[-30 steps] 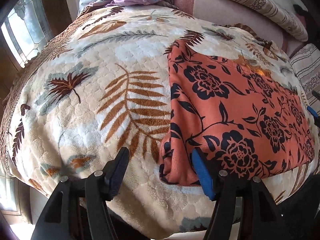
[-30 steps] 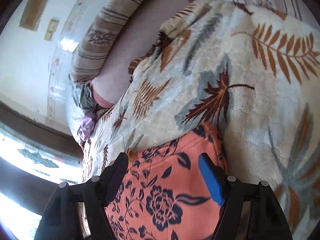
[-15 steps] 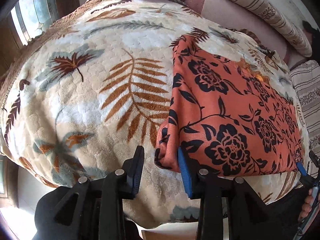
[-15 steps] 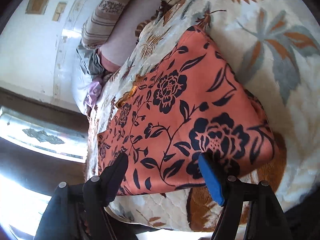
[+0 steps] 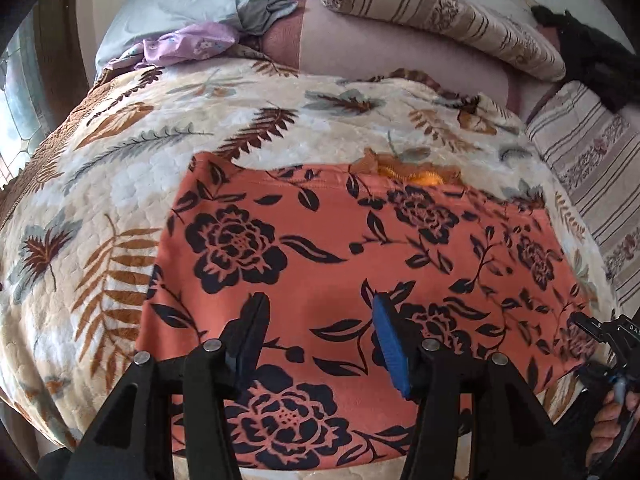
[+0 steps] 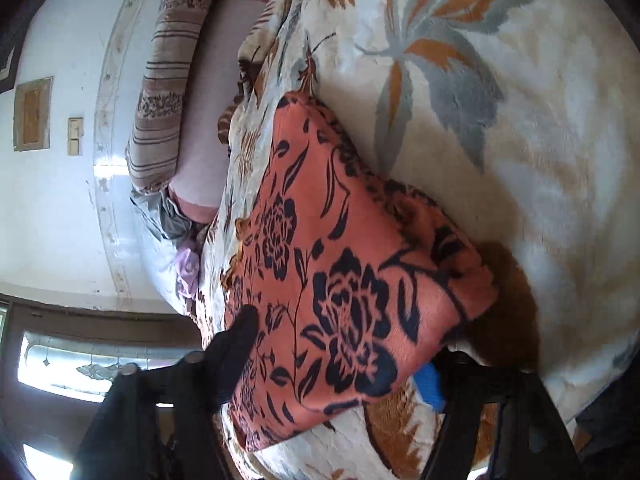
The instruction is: Fold small clothes
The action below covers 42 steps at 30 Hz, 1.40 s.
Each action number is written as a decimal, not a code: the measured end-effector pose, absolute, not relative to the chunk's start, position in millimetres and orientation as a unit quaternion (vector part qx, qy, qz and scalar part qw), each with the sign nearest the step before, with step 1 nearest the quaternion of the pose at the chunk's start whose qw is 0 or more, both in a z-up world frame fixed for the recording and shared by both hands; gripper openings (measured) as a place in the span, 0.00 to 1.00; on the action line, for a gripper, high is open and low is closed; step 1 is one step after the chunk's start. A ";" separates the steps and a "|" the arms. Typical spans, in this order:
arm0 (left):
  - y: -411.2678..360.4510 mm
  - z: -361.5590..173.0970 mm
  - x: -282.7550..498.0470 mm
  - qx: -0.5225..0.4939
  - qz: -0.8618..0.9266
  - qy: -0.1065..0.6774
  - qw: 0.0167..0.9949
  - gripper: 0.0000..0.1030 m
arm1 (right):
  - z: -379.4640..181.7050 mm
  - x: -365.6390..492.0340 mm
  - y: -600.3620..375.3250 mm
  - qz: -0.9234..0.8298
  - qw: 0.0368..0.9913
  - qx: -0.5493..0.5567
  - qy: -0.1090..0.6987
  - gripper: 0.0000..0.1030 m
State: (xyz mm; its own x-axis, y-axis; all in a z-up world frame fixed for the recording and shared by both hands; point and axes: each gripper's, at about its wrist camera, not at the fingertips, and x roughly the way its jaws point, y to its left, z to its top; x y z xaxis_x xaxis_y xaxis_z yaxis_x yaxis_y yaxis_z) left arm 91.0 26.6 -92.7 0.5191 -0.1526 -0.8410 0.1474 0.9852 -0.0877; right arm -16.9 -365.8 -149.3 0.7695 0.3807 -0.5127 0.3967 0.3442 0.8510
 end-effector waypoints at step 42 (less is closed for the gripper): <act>18.6 -120.4 84.4 0.061 -0.103 0.460 0.880 0.58 | -47.4 78.3 -366.0 -0.090 0.891 0.242 0.373 0.75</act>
